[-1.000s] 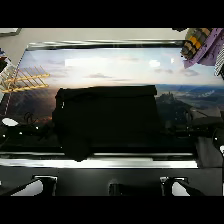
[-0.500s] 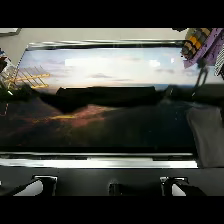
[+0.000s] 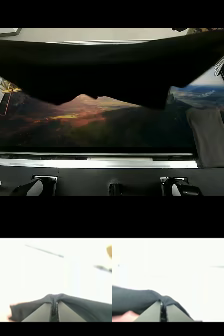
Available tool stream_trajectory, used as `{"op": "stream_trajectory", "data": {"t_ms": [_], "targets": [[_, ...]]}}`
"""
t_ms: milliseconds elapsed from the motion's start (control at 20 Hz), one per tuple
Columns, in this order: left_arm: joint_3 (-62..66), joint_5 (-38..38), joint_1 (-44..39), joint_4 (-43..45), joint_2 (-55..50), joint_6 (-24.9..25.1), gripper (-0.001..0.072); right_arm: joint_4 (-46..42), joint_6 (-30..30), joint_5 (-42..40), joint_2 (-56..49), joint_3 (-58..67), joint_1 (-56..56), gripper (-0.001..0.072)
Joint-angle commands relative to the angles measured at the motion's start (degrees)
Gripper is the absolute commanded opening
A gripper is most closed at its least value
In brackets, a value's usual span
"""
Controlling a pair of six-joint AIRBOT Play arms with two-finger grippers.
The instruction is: Fold the clothes and pants, and hang the long-sleeved shirts on hangers.
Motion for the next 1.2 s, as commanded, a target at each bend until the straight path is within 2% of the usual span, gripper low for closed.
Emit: {"op": "stream_trajectory", "data": {"t_ms": [0, 50, 150, 350, 500, 650, 750, 900, 1150], "targets": [[2.3, -0.6, 0.0, 11.0, 10.2, -7.1, 0.0016, -11.1, 11.0, 1.5, 10.4, 2.0, 0.1, 0.0029], [2.3, -0.5, 0.0, 14.1, 12.3, -8.0, 0.0016, -13.7, 14.0, 2.8, 11.7, 2.0, 0.1, 0.0029], [2.3, -0.5, 0.0, 18.9, 15.0, -8.4, 0.0016, -15.2, 15.3, 3.7, 12.0, 2.1, 0.1, 0.0029], [0.9, -3.0, 0.0, 19.8, 14.3, -7.7, 0.0016, -14.8, 17.2, 2.9, 7.0, 2.1, 0.1, 0.0029], [-7.0, -5.7, 0.0, 15.9, 11.1, -3.8, 0.0016, -13.4, 18.7, -2.8, -2.2, 2.1, 0.1, 0.0029], [-19.8, -4.7, 0.0, 8.4, 4.6, -0.3, 0.0017, -11.0, 18.4, -11.6, -17.0, 2.0, 0.1, 0.0029], [-29.2, 1.2, -0.7, 6.8, -2.3, 2.3, 0.0017, -10.8, 16.6, -13.0, -27.6, 0.9, 0.1, 0.0029], [-37.2, 13.6, -3.8, 6.7, -15.2, 4.9, 0.0017, -10.6, 14.9, -9.5, -42.9, 0.1, 0.1, 0.0029], [-31.6, 26.6, -9.4, 6.7, -38.3, 6.1, 0.0017, -7.5, 13.0, 5.5, -60.7, 0.1, 0.1, 0.0029]]}}
